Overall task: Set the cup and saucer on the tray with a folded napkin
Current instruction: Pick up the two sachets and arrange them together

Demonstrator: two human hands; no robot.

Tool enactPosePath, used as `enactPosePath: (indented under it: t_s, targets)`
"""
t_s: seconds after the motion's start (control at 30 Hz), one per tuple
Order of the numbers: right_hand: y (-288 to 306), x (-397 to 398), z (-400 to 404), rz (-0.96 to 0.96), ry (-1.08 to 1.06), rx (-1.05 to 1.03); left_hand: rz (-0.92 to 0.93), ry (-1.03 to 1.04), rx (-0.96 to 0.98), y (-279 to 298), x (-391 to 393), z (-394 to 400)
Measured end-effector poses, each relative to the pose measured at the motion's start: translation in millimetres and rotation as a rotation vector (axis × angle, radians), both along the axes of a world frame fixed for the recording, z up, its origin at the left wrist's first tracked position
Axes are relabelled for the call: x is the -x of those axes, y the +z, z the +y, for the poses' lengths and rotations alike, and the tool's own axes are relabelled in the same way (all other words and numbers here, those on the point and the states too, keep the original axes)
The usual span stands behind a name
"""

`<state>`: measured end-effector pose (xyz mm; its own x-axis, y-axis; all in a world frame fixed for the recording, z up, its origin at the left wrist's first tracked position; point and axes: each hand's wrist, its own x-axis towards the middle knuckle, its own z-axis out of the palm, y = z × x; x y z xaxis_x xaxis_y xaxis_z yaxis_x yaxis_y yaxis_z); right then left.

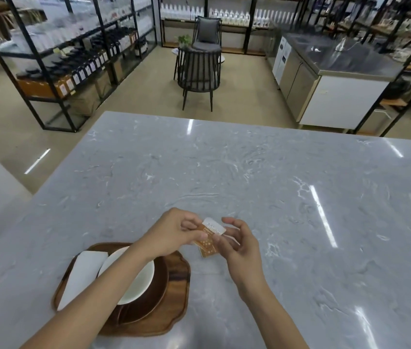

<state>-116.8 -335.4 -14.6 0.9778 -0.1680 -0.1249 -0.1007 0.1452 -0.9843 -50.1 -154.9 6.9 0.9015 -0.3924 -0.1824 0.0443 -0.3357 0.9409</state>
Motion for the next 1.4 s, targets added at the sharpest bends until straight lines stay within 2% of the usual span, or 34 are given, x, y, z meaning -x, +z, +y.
enactPosePath:
  t_s: [0.1, 0.2, 0.27, 0.4, 0.47, 0.57, 0.9, 1.0, 1.17, 1.4]
  targets:
    - [2, -15, -8, -0.024, 0.038, 0.046, -0.024, 0.094, 0.017, 1, -2, 0]
    - [-4, -31, -21, -0.019, -0.023, 0.157, -0.021, 0.202, 0.023, -3, -4, 3]
    - [-14, -41, -30, 0.06, -0.058, 0.376, 0.004, 0.244, 0.046, -6, -4, 7]
    - [-36, -42, -27, 0.328, 0.07, 0.872, 0.026, 0.317, 0.086, -9, -2, 11]
    - [-44, -38, -15, 0.393, 0.125, 0.995, 0.02, 0.348, 0.105, -9, -1, 10]
    - [-51, -35, 0, 0.417, 0.138, 1.055, 0.014, 0.368, 0.124, -9, 1, 11]
    - [-53, -29, 12, 0.347, 0.101, 0.933, 0.002, 0.37, 0.061, -11, 14, 17]
    - [-51, -22, 11, 0.246, 0.094, 0.785, -0.006, 0.355, 0.038, -12, 17, 16]
    - [-36, -10, 4, 0.105, 0.033, 0.411, -0.017, 0.366, -0.01, -13, 23, 18]
    - [5, 13, -6, -0.006, 0.07, 0.211, 0.005, 0.381, 0.067, -8, 39, 18]
